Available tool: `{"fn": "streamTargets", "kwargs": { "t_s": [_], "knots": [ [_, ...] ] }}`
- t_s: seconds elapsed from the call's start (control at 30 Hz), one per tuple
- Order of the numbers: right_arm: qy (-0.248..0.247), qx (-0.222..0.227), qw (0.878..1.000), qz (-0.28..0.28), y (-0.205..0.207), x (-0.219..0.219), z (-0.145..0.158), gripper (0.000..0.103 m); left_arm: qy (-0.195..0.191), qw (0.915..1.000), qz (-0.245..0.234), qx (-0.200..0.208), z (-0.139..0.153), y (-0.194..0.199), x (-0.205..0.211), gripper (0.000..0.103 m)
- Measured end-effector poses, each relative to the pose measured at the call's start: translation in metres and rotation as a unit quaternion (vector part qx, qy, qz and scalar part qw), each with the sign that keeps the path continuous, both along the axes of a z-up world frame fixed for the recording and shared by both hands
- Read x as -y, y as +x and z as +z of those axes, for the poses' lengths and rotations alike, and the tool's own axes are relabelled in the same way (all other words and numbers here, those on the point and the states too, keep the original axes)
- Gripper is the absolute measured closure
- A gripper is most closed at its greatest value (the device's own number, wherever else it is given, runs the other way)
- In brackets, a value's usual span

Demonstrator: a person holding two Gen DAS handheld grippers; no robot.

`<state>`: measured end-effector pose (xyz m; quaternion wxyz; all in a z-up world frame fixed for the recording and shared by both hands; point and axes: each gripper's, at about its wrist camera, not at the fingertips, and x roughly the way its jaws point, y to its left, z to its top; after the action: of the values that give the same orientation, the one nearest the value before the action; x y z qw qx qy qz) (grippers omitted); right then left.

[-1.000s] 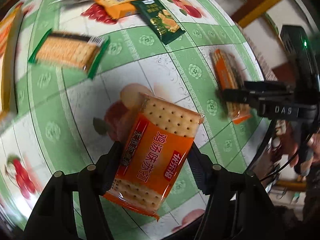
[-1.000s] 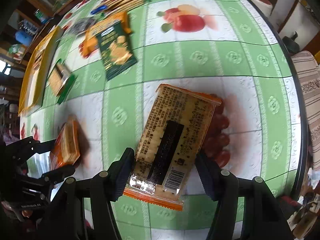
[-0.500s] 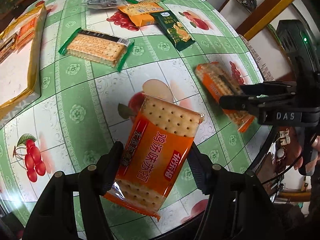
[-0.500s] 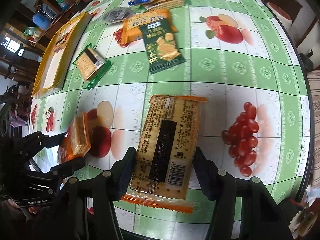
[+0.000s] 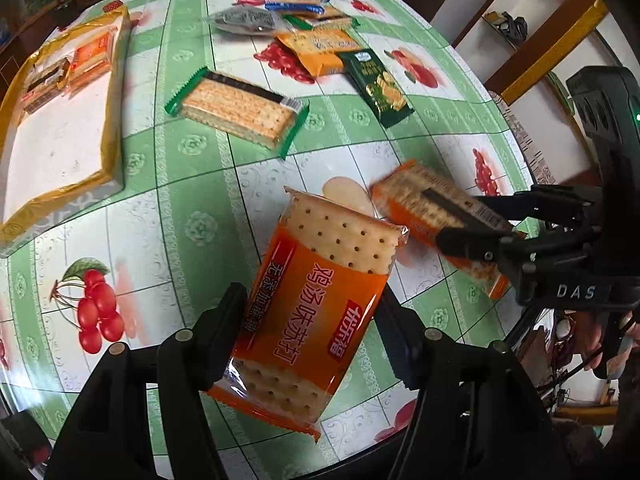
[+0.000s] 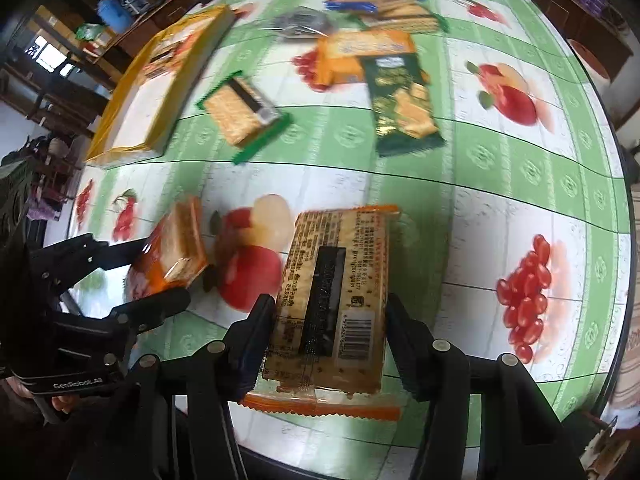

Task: Organize snacks
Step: 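Carry both packs into the white tray and open both tools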

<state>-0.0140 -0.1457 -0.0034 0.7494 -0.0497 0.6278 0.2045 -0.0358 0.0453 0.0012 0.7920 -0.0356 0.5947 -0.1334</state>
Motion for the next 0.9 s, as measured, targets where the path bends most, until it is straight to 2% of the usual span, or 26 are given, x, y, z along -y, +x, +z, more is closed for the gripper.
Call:
{"fn": "streamTargets", "kwargs": {
  "t_s": [0.5, 0.73, 0.9],
  "knots": [
    [0.037, 0.039, 0.997, 0.050, 0.015, -0.068, 0.045, 0.048, -0.004, 0.9967, 0.065, 0.048, 0.046, 0.011, -0.066, 0.040],
    [0.073, 0.088, 0.991, 0.075, 0.050, -0.125, 0.077, 0.048, 0.019, 0.9873, 0.135, 0.082, 0.073, 0.038, -0.129, 0.040],
    [0.102, 0.107, 0.986, 0.082, 0.082, -0.182, 0.081, 0.048, 0.034, 0.9760, 0.197, 0.085, 0.074, 0.070, -0.184, 0.040]
  ]
}}
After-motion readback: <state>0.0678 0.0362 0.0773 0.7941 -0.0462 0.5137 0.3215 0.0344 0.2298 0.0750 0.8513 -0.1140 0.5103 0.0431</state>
